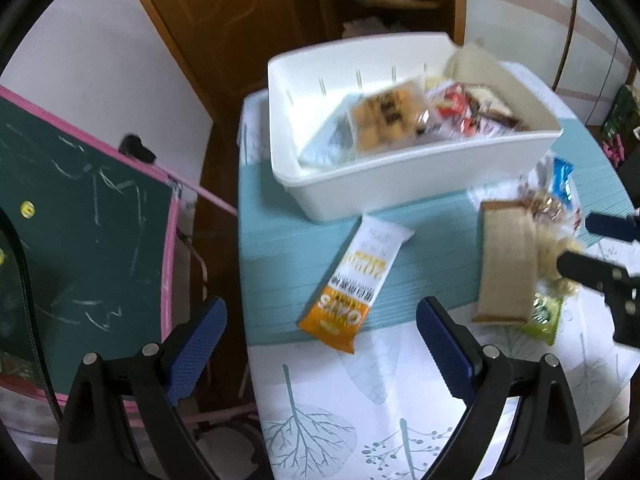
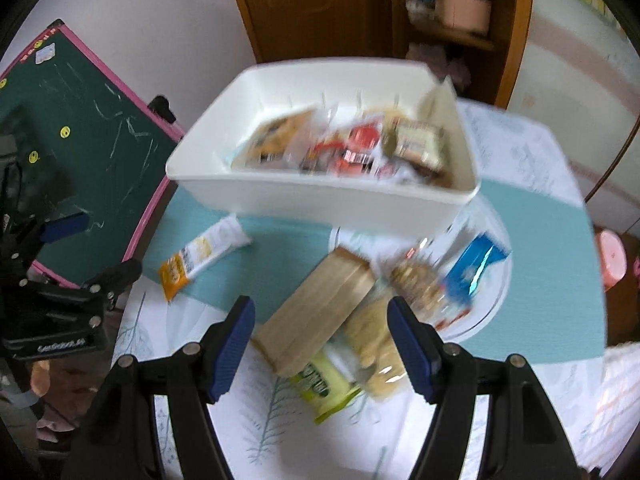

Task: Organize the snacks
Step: 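Move both grippers back toward the oat bar and brown paper bag, then grasp the orange-white oat stick bar with left gripper while right grasps the brown paper bag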

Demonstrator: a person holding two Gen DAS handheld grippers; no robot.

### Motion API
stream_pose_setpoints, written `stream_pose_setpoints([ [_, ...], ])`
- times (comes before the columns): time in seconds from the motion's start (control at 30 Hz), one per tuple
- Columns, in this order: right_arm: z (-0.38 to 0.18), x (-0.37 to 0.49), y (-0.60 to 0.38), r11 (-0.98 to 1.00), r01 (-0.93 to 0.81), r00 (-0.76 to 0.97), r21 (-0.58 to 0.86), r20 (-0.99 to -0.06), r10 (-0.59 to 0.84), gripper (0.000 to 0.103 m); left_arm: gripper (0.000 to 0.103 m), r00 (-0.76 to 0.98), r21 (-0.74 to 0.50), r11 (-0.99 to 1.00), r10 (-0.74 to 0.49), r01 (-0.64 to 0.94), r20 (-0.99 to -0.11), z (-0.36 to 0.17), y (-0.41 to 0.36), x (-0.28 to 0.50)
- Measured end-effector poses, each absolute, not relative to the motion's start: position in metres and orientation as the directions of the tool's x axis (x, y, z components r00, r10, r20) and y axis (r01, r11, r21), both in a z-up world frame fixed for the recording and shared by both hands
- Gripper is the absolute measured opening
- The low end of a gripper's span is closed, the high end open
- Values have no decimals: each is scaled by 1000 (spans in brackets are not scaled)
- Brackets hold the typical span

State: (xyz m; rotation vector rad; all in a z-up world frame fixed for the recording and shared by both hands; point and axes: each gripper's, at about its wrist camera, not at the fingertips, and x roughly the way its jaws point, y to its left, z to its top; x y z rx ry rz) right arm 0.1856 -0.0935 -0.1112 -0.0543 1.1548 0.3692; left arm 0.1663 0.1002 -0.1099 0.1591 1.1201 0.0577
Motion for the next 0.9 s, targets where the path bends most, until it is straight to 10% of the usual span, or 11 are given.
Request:
stream_pose_setpoints([
  [0.6,-177,185,-94,913,-179,171,368,-902,397,69,95,322,152,984,113,97,-940,-181,105,196],
  [0.9,-187,201,-83,915,-166,189,368,-899,396,50,95,291,128,987,94,99,-952,-195,107,216],
])
